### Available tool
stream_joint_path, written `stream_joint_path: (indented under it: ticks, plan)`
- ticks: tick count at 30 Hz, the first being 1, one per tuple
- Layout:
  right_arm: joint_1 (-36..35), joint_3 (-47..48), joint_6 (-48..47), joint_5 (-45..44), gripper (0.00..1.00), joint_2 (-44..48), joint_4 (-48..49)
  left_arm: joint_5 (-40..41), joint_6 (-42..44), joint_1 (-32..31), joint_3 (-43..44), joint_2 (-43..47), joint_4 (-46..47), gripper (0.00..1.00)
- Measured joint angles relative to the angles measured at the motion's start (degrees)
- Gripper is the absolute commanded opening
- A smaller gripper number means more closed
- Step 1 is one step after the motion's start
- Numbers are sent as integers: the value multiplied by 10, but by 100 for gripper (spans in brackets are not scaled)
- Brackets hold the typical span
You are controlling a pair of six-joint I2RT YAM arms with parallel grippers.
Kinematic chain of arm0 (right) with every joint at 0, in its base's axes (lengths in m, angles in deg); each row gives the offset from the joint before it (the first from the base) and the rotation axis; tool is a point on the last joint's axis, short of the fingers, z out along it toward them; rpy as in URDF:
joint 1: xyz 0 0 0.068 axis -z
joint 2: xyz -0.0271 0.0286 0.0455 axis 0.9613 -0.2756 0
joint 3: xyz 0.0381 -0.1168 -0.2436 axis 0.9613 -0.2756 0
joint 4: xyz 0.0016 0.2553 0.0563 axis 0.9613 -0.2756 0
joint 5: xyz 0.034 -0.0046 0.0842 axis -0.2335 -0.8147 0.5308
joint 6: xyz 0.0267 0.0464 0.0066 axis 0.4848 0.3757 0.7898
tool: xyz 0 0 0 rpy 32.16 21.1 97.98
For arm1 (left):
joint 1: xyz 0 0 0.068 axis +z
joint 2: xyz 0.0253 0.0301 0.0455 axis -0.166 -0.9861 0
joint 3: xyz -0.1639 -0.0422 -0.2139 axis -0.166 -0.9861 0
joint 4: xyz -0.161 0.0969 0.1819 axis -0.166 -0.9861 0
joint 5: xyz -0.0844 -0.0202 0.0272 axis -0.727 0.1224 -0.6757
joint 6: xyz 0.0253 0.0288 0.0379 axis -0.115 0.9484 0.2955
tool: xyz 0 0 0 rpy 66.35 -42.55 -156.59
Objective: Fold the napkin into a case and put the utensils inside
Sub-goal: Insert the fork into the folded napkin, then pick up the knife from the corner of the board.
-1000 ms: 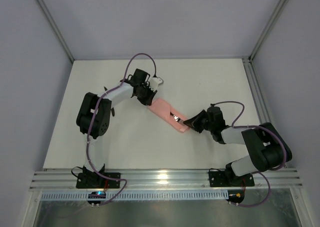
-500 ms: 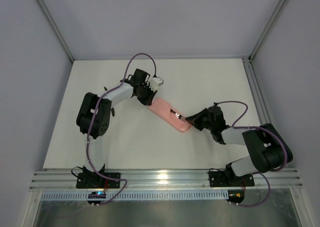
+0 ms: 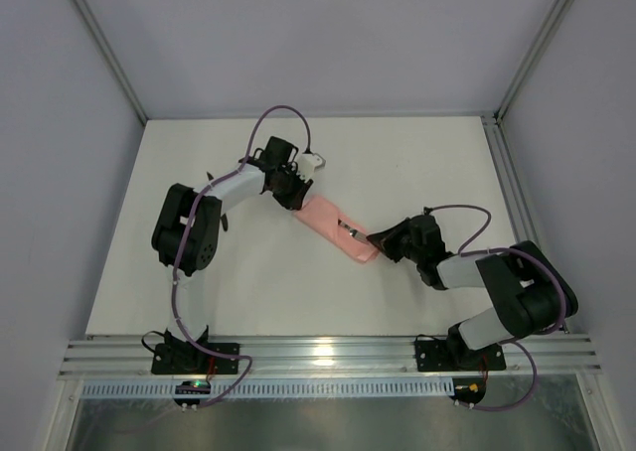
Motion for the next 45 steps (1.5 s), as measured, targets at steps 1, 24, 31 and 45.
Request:
stream_joint_path:
  ticks: [1,24,31,45]
  plan:
    - [-4,0,0,0,4,0,1,0,0,0,0,0,0,29]
    - [-36,109,-216,-129,57,241,-259,113,-77,194,-111,245,10,76]
    - [-83,176,-400,-290,99,337,-363,236,-43,201,-67,345,-54,99]
    - [-83,129,-543,-265,94,415,-261,273,-243,228,-82,225,-71,99]
